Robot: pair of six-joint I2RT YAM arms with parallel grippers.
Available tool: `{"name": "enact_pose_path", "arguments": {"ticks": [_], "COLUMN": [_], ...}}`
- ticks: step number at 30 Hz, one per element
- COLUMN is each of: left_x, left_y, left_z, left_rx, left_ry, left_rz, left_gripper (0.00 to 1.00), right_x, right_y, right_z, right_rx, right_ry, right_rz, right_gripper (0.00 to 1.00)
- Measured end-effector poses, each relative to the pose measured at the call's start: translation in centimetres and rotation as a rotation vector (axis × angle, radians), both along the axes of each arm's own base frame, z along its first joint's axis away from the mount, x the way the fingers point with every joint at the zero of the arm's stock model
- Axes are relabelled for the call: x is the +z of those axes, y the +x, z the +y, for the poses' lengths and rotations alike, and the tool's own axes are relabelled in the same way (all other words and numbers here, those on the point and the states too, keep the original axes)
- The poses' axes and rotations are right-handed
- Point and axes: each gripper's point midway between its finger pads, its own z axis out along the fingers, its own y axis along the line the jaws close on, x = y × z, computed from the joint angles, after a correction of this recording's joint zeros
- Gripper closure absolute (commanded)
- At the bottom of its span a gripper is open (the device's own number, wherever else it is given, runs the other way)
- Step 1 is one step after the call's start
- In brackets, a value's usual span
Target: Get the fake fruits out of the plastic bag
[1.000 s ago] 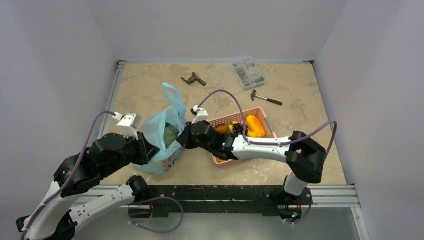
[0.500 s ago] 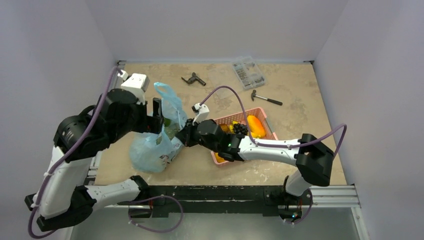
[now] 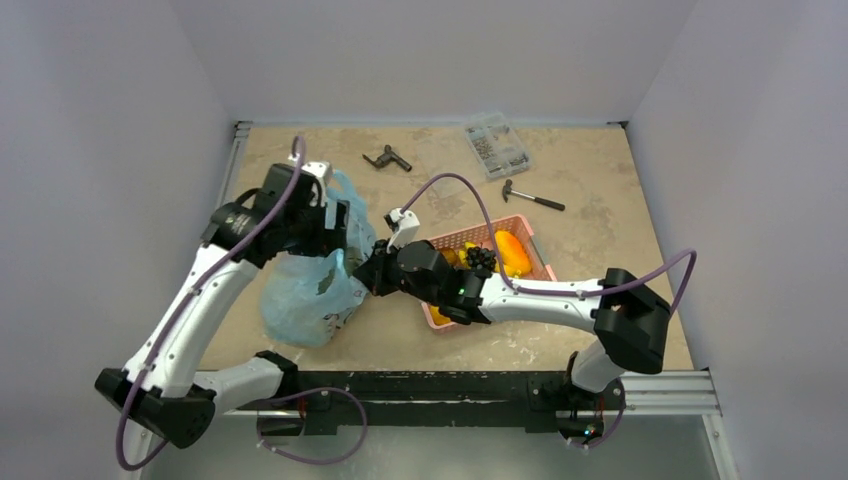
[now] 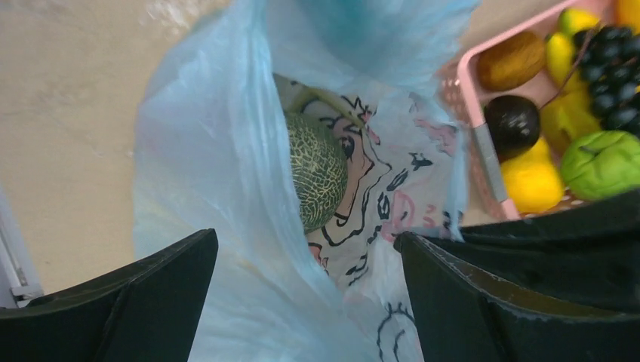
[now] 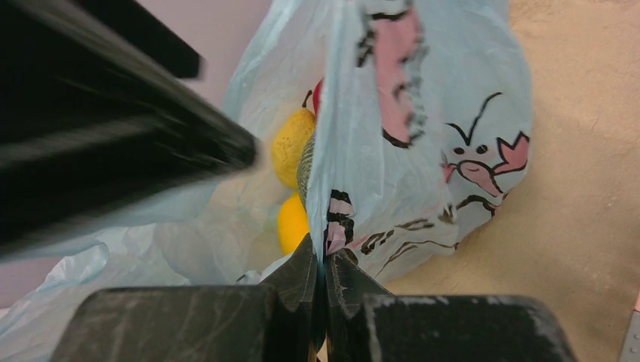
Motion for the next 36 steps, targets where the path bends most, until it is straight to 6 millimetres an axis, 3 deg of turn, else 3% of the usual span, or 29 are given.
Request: {"name": "enact_pose_path", "arguments": {"ticks": [4, 5, 7, 8, 10, 13, 16, 21, 25, 27, 30, 32, 36], "left_x": [-6.5, -7.7, -9.2, -9.7, -10.2, -9.4, -6.3, 0.9, 2.2, 1.2, -1.1, -2.6, -3.1], "left_y": [0.1, 0.2, 0.7, 1.3, 2.5, 4.3, 5.3, 5.7, 5.7, 6.2, 7.1, 7.4, 7.2], "left_z": [-0.8, -0.8, -0.4, 0.0, 1.5, 5.1, 7.8, 9.2, 9.8, 10.0, 10.2, 9.9, 9.0], "left_rx": [-0.041, -0.044, -0.042, -0.032, 0.008, 0.136, 0.235, 0.297, 0.321, 0.327, 0.328, 0.315, 0.280], "left_ry": [0.046, 0.064, 0.104, 0.117, 0.133, 0.119, 0.087, 0.016, -0.007, -0.010, -0.011, -0.020, -0.053], "left_rz": [0.160, 0.190, 0.232, 0.241, 0.245, 0.190, 0.044, -0.304, -0.433, -0.427, -0.360, -0.318, -0.302], "left_gripper": [0.13, 0.24, 0.72, 0.85, 0.96, 1.00, 1.00, 1.00, 1.00, 1.00, 1.00, 1.00, 1.00], "right_x": [0.3, 0.3, 0.3, 0.3, 0.3, 0.4, 1.2, 2.5, 3.4, 3.6, 3.1, 2.6, 2.2], "right_y": [0.0, 0.0, 0.0, 0.0, 0.1, 0.6, 2.7, 8.7, 12.9, 14.1, 13.7, 12.9, 11.3], "right_z": [0.0, 0.0, 0.0, 0.0, -0.1, -0.2, -0.1, -0.6, -1.4, -1.4, -1.1, -1.1, -2.3], "right_rx": [0.001, 0.001, 0.002, 0.002, 0.000, -0.004, -0.022, -0.076, -0.087, -0.069, -0.012, 0.023, 0.058], "right_ry": [0.004, 0.005, 0.005, 0.005, 0.003, -0.008, -0.019, -0.063, -0.111, -0.143, -0.191, -0.214, -0.287], "right_rz": [-0.004, -0.005, -0.004, -0.004, -0.007, -0.026, -0.065, -0.145, -0.213, -0.237, -0.251, -0.245, -0.216], "right_gripper": [1.00, 1.00, 1.00, 1.00, 1.00, 1.00, 1.00, 1.00, 0.96, 0.86, 0.46, 0.24, 0.06]}}
